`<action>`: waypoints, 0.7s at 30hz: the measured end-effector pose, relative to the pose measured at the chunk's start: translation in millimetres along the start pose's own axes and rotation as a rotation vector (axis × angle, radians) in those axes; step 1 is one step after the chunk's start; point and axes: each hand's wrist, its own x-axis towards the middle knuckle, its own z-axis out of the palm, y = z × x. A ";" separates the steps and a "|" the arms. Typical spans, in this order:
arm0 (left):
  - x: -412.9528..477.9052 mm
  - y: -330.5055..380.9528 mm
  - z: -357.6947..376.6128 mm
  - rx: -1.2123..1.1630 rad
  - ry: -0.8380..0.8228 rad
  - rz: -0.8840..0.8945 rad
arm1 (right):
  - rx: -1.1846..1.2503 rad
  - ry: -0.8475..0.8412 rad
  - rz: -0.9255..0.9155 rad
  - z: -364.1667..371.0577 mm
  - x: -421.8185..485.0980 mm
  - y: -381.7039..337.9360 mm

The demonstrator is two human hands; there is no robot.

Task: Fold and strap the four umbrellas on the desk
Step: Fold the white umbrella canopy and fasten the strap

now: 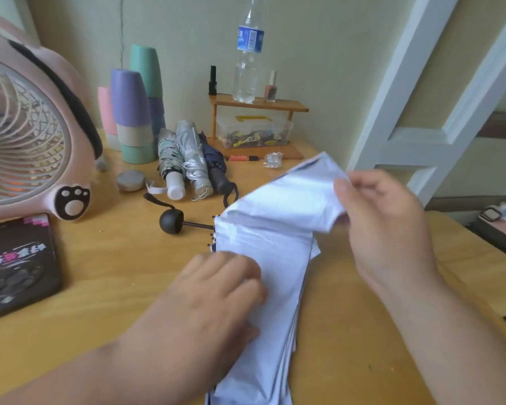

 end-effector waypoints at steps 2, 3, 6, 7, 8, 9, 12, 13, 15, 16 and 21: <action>-2.2 -6.1 3.6 0.012 -0.125 0.017 | -0.013 0.018 0.053 12.5 49.3 4.1; -3.6 -10.3 4.6 0.001 -0.196 0.003 | 0.002 0.015 0.106 19.4 75.2 6.3; -9.2 -23.6 9.9 -0.093 -0.311 -0.046 | 0.202 -0.179 0.386 40.7 132.4 8.3; -11.3 -26.2 13.5 -0.075 -0.313 -0.033 | 0.226 -0.289 0.467 45.9 140.4 8.4; -12.6 -27.6 17.0 -0.014 -0.318 -0.005 | 0.221 -0.392 0.531 49.6 145.6 13.0; -11.8 -28.2 19.1 0.054 -0.328 0.019 | 0.198 -0.483 0.572 53.2 148.4 17.2; -7.0 -33.9 23.7 0.119 -0.348 0.065 | 0.059 -0.623 0.671 63.8 155.3 42.1; -5.1 -35.4 23.8 0.118 -0.345 0.078 | -0.004 -0.628 0.684 67.5 155.1 50.1; -4.1 -37.6 26.4 0.113 -0.340 0.082 | -0.078 -0.561 0.706 72.3 159.9 70.4; -3.9 -38.9 29.2 0.108 -0.323 0.083 | -0.078 -0.498 0.712 72.5 162.8 79.5; -8.0 -42.6 40.0 0.139 -0.266 0.092 | -0.017 -0.197 0.718 55.8 174.9 101.9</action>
